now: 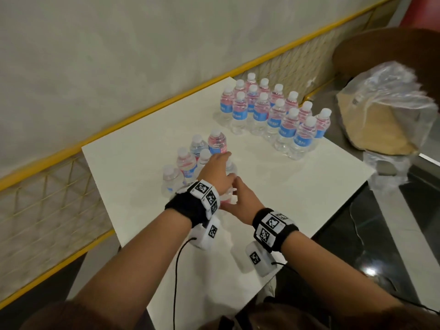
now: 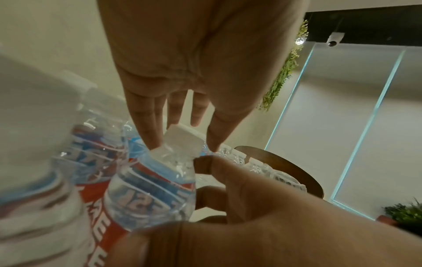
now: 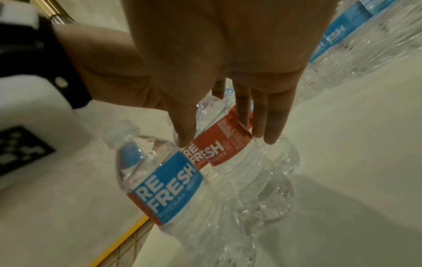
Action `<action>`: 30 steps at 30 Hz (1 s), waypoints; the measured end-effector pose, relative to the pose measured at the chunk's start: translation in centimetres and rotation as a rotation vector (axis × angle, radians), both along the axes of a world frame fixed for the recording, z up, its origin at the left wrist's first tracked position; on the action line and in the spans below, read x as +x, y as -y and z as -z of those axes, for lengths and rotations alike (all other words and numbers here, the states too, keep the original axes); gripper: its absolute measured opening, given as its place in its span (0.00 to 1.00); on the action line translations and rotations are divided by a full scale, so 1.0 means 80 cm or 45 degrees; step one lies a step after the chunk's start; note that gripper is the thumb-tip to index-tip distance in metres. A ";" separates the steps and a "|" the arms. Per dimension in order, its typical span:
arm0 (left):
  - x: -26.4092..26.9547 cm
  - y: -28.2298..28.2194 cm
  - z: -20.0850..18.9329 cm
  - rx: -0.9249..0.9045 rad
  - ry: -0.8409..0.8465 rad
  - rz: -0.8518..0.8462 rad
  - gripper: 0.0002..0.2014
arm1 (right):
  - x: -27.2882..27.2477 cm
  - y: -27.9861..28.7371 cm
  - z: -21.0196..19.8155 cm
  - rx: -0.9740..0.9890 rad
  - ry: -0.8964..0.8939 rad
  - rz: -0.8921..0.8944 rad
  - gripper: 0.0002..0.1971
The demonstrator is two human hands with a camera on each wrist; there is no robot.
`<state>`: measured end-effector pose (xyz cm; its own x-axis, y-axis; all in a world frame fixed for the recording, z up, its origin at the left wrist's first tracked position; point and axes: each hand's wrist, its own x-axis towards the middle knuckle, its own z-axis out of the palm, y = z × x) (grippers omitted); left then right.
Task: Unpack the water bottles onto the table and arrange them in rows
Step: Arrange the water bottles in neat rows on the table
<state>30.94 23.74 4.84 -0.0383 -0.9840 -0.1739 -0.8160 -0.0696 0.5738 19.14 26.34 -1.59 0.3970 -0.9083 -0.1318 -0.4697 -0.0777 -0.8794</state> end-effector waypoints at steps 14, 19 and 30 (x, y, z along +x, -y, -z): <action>-0.033 0.044 -0.001 -0.034 0.102 0.036 0.18 | -0.064 0.019 -0.001 -0.078 -0.113 0.262 0.29; -0.068 0.076 0.003 -0.069 0.032 -0.044 0.18 | -0.113 0.065 0.001 -0.038 -0.101 0.402 0.31; -0.130 0.181 0.013 -0.135 -0.066 -0.236 0.20 | -0.152 0.158 0.015 -0.092 0.048 0.386 0.29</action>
